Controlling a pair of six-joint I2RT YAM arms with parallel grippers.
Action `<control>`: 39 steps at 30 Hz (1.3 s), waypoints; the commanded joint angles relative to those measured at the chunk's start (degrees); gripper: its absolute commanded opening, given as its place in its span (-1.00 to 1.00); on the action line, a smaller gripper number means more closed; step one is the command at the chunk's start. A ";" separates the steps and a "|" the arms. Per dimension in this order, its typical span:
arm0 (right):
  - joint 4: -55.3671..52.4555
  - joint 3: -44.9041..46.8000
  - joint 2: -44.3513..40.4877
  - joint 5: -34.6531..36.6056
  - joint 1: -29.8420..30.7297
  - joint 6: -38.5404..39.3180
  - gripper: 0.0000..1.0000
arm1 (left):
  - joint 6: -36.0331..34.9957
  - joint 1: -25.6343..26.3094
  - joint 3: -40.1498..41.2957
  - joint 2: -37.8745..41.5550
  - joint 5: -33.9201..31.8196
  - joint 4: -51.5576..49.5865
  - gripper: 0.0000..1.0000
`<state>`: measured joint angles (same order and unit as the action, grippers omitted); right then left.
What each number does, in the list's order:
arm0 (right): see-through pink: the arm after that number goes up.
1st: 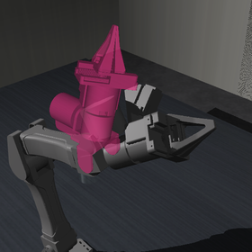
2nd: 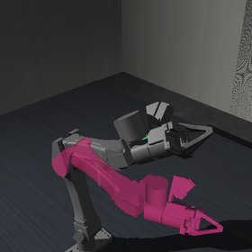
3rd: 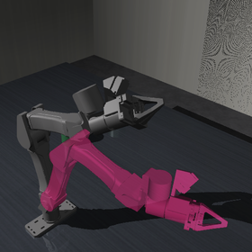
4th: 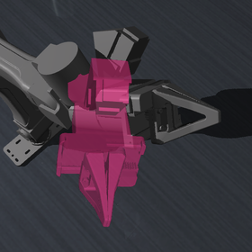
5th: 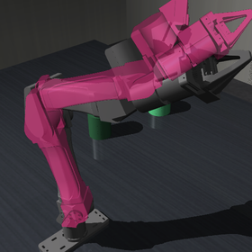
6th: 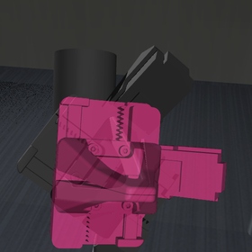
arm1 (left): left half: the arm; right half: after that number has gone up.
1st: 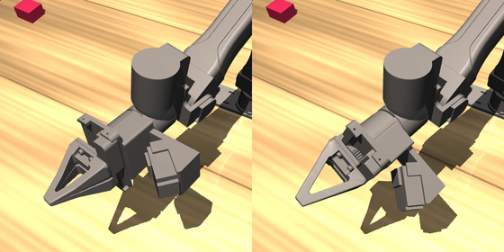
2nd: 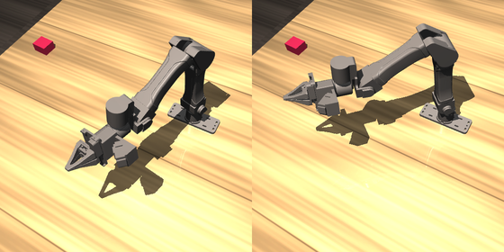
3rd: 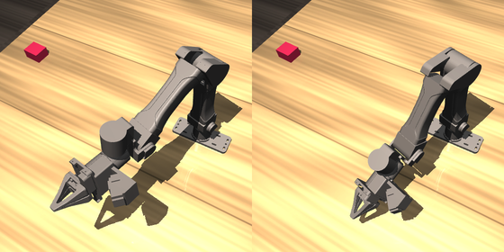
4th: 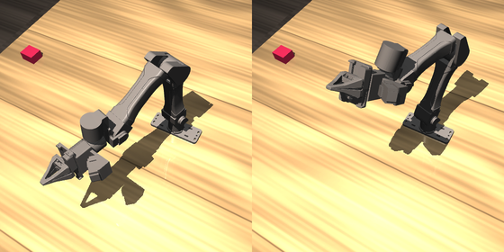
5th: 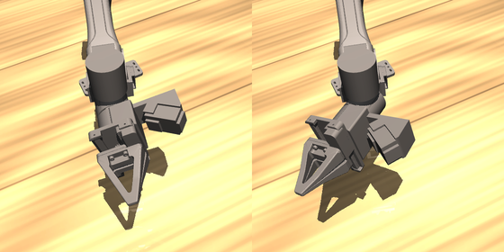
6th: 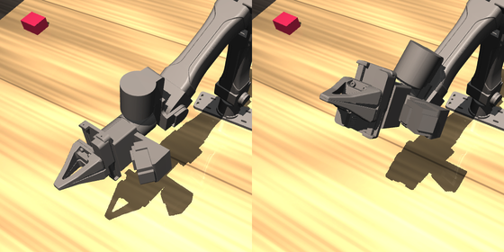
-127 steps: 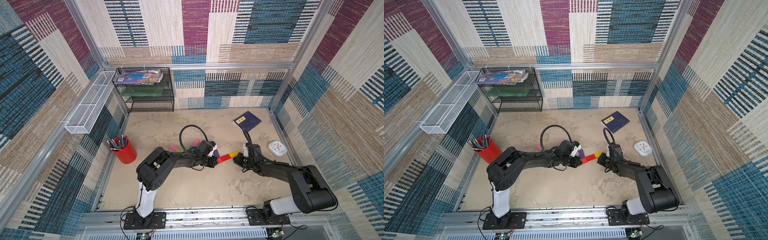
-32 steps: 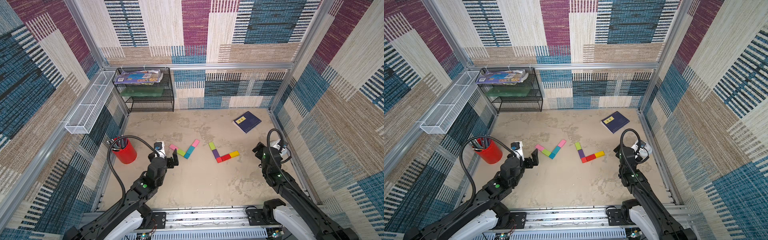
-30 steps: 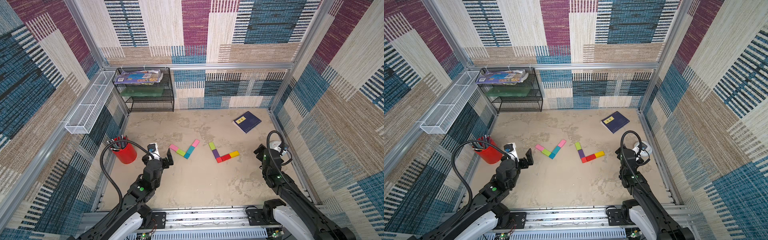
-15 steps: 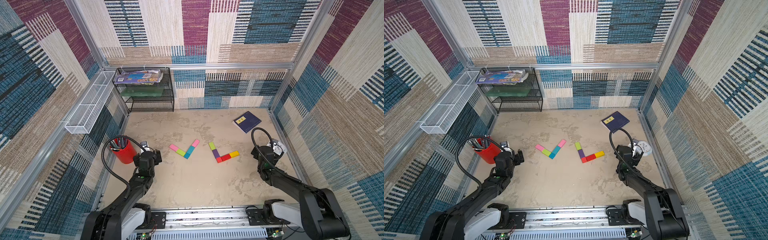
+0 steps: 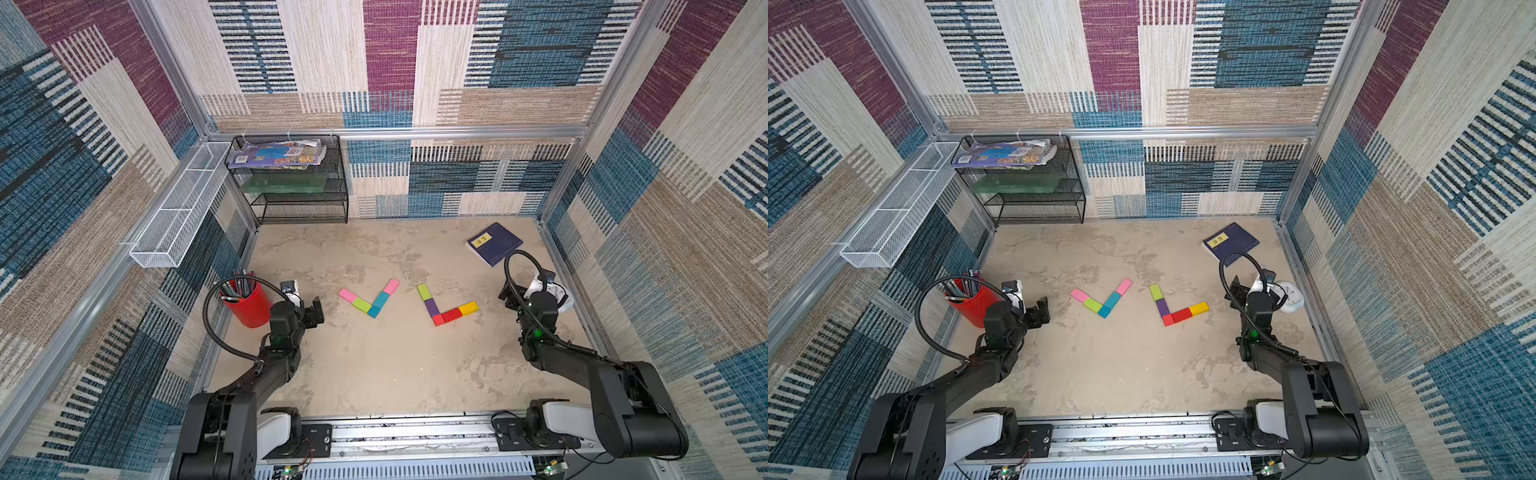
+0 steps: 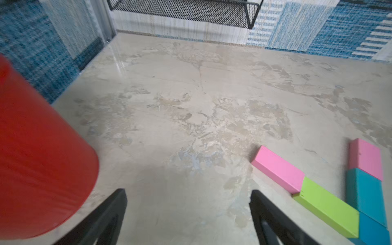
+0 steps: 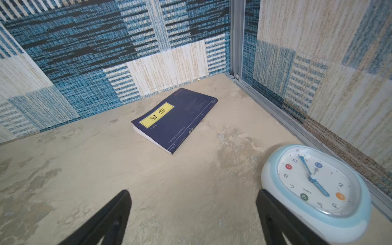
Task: Assemble the letter v with building blocks
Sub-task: Reset both arms
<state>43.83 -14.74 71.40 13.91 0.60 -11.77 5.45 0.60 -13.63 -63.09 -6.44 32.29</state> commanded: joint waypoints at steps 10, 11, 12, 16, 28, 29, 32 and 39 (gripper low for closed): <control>5.21 0.51 -0.27 0.68 -0.87 1.41 0.91 | -1.51 -2.45 -2.90 -6.05 1.95 7.61 0.97; 5.47 0.89 -0.55 0.65 -1.11 1.17 0.91 | -1.40 -2.51 -4.39 -7.85 0.69 6.77 0.98; 5.46 0.83 -0.51 0.24 -1.48 0.98 0.91 | -1.25 -2.76 -5.32 -8.38 0.97 5.55 0.98; 4.37 -0.40 0.70 -2.74 -3.05 0.74 0.90 | -2.42 -3.06 -3.44 -13.33 2.37 14.63 0.98; 13.17 -3.52 12.57 -11.73 -3.47 9.69 0.91 | -6.33 -1.66 -13.77 -23.79 6.71 5.87 0.98; 15.59 -3.32 14.05 -11.13 -1.06 12.34 0.91 | -6.40 -1.65 -14.28 -23.64 6.75 4.33 0.98; 18.15 -1.41 13.65 -6.13 0.42 11.82 0.91 | -6.43 -1.66 -14.39 -23.86 6.73 4.39 0.98; 15.82 -1.99 12.91 -6.49 0.26 11.01 0.91 | -6.30 -1.74 -14.63 -23.93 6.92 4.09 0.98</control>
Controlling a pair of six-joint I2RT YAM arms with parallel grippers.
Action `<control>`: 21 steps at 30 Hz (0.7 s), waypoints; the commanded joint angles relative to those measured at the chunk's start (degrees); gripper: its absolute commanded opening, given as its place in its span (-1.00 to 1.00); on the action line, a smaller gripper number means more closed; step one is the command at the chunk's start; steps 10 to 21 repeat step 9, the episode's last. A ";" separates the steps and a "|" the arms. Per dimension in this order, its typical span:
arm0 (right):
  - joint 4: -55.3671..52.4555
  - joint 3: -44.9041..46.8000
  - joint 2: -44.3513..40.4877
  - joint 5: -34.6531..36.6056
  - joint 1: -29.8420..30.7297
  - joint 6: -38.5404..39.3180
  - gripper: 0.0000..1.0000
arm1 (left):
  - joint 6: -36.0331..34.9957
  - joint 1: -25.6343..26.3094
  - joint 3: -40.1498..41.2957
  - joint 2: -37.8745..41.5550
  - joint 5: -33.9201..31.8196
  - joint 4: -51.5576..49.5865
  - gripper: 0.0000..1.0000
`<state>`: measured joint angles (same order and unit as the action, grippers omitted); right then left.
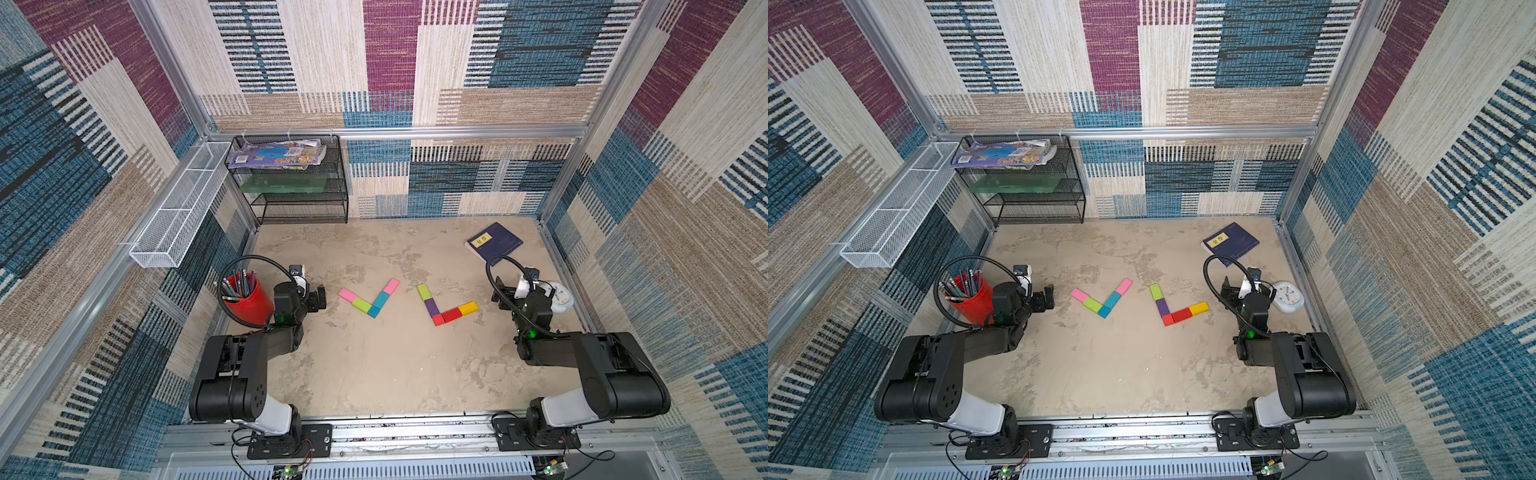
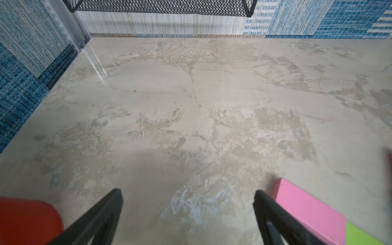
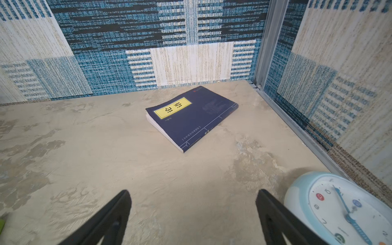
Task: Assemble the letter v with building blocks
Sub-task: Reset both arms
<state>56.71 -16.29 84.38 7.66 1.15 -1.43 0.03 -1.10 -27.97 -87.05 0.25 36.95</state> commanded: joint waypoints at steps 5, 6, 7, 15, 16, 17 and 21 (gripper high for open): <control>2.44 -0.73 0.11 -0.75 -0.62 0.67 0.91 | -0.90 -0.04 -0.16 0.14 0.21 -0.46 0.98; 2.54 -0.61 0.00 -0.59 -0.54 0.64 0.91 | -0.87 -0.04 -0.16 0.14 0.23 -0.47 0.98; 2.94 -0.41 -0.16 -0.46 -0.45 0.77 0.91 | -0.88 -0.03 -0.16 0.15 0.27 -0.45 0.98; 2.57 -0.57 -0.14 -0.88 -0.90 0.42 0.91 | -0.88 -0.04 -0.16 0.21 0.20 -0.45 0.98; 2.57 -0.57 -0.14 -0.88 -0.90 0.42 0.91 | -0.88 -0.04 -0.16 0.21 0.20 -0.45 0.98; 2.57 -0.57 -0.14 -0.88 -0.90 0.42 0.91 | -0.88 -0.04 -0.16 0.21 0.20 -0.45 0.98; 2.57 -0.57 -0.14 -0.88 -0.90 0.42 0.91 | -0.88 -0.04 -0.16 0.21 0.20 -0.45 0.98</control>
